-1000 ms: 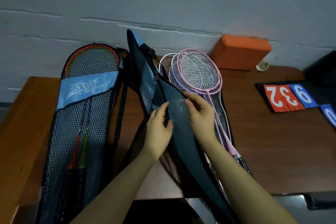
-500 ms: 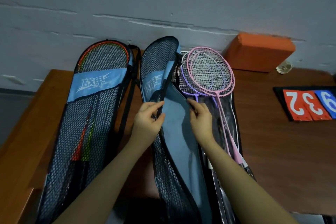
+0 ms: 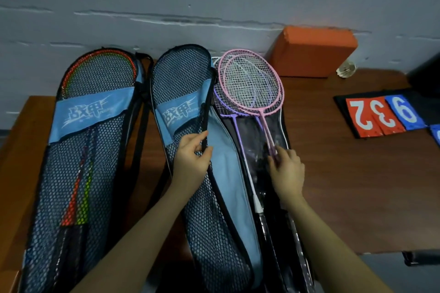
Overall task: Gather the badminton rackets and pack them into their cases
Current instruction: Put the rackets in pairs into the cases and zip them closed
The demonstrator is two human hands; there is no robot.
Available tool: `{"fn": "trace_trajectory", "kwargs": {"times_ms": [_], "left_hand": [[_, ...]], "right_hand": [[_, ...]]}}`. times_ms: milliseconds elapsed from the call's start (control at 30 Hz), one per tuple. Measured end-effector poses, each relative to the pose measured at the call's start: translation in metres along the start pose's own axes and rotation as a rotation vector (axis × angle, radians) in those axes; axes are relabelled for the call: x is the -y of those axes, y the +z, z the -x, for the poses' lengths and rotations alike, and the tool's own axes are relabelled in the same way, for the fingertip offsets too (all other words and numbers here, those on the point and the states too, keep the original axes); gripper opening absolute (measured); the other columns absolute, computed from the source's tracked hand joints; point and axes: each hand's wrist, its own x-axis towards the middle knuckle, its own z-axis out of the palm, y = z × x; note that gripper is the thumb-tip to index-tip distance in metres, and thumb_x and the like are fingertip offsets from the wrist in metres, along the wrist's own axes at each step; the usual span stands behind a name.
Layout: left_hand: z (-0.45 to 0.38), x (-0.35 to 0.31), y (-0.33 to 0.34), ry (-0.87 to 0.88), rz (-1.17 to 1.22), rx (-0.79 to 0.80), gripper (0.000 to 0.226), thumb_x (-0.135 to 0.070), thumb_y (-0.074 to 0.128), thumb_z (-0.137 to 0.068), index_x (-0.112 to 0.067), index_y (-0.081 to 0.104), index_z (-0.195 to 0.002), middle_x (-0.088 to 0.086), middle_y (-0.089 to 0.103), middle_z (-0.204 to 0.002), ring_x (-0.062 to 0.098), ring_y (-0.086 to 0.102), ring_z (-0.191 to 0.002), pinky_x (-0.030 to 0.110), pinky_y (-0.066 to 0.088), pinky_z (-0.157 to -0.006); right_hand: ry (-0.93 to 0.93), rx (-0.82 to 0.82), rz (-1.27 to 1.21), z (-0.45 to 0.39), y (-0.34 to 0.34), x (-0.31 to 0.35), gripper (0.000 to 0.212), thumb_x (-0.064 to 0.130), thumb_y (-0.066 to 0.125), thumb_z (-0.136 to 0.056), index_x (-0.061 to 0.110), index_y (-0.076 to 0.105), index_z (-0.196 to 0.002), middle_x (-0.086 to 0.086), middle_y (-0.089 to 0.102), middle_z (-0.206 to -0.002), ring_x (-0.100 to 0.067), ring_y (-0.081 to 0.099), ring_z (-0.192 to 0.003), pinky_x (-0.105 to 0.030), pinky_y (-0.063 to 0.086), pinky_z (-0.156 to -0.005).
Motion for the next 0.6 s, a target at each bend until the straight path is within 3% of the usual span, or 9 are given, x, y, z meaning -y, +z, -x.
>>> {"fn": "trace_trajectory", "kwargs": {"times_ms": [267,400,600], "left_hand": [[-0.003,0.0,0.012,0.002,-0.071,-0.008,0.039,0.0,0.061,-0.083,-0.004,0.058,-0.122,0.006,0.048,-0.1,0.005,0.046,-0.073,0.002,0.037,-0.068],[-0.005,0.001,0.014,0.0,-0.098,-0.023,0.04,0.0,0.062,-0.083,-0.006,0.058,-0.123,0.004,0.048,-0.1,0.005,0.045,-0.072,0.002,0.038,-0.068],[-0.007,-0.001,0.02,-0.029,-0.101,-0.037,0.039,-0.003,0.061,-0.084,-0.009,0.058,-0.123,0.001,0.047,-0.101,0.004,0.047,-0.072,0.0,0.037,-0.067]], "right_hand": [[0.065,0.125,-0.082,-0.022,0.0,-0.01,0.024,0.014,0.053,-0.089,0.011,0.062,-0.111,-0.014,0.056,-0.105,-0.04,0.058,-0.086,-0.041,0.044,-0.067],[0.005,0.064,-0.095,-0.012,-0.004,-0.011,0.021,0.013,0.052,-0.09,0.01,0.062,-0.108,-0.013,0.055,-0.101,-0.038,0.058,-0.082,-0.037,0.043,-0.063],[0.024,0.029,-0.055,-0.004,0.004,-0.006,0.025,0.015,0.057,-0.088,0.009,0.062,-0.112,-0.014,0.057,-0.104,-0.039,0.059,-0.085,-0.037,0.039,-0.069]]}}
